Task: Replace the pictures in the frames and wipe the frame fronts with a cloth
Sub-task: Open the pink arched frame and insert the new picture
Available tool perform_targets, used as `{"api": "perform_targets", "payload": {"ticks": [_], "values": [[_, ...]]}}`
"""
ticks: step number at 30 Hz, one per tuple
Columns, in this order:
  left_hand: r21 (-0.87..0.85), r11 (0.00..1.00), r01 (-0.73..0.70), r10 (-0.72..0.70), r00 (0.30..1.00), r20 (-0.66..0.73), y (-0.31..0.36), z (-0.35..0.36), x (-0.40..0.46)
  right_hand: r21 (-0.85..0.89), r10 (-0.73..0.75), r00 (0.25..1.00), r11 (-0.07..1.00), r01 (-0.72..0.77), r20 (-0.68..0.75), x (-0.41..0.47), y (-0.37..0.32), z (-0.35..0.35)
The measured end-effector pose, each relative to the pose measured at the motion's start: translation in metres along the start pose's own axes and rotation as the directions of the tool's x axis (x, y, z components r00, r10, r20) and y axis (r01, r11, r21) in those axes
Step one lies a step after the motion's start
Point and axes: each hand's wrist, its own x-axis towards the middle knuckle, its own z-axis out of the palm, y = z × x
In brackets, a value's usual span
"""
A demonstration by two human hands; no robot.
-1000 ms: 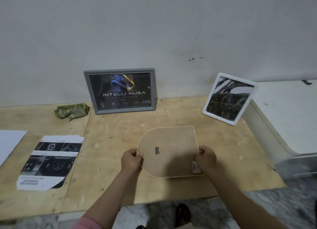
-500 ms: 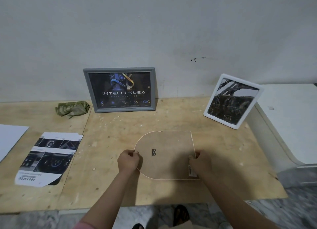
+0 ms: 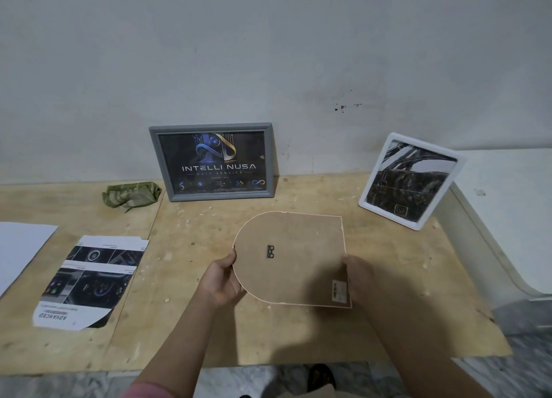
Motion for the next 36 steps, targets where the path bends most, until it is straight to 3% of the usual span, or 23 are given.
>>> {"api": "perform_targets", "payload": {"ticks": [8,14,17,20,22,25,28,31,36], "values": [[-0.208,0.978,-0.037,0.08,0.976,0.204,-0.019,-0.015,0.011,-0.012,-0.026,0.999,1.0,0.026,-0.018,-0.006,-0.003,0.0],[-0.302,0.95,-0.077,0.155,0.957,0.247,-0.036,-0.018,0.018,0.042,0.037,0.999,0.998,-0.037,-0.008,-0.006,-0.002,0.0],[-0.318,0.947,-0.054,0.125,0.97,0.209,-0.039,-0.019,0.025,0.089,0.087,0.996,0.992,-0.087,0.003,-0.008,-0.002,0.0],[-0.151,0.986,-0.072,0.084,0.994,0.071,-0.035,-0.008,0.029,0.091,0.096,0.995,0.991,-0.093,-0.028,-0.006,0.002,-0.004],[0.066,0.976,-0.206,0.209,0.977,-0.05,-0.031,0.0,0.028,0.044,0.059,0.996,0.997,-0.056,-0.073,-0.002,0.005,-0.007],[0.312,0.888,-0.338,0.408,0.892,-0.196,-0.032,0.011,0.023,-0.153,-0.073,0.989,0.987,0.053,-0.128,0.007,0.006,-0.006],[0.52,0.778,-0.353,0.515,0.833,-0.204,-0.034,0.006,0.026,-0.208,-0.14,0.98,0.972,0.109,-0.141,0.006,0.006,-0.005],[0.744,0.582,-0.328,0.621,0.77,-0.146,-0.036,-0.004,0.032,-0.213,-0.201,0.97,0.962,0.169,-0.139,0.005,0.01,-0.003],[0.896,0.331,-0.295,0.726,0.686,-0.042,-0.044,-0.006,0.026,-0.256,-0.267,0.947,0.942,0.217,-0.18,0.003,0.017,0.004]]}}
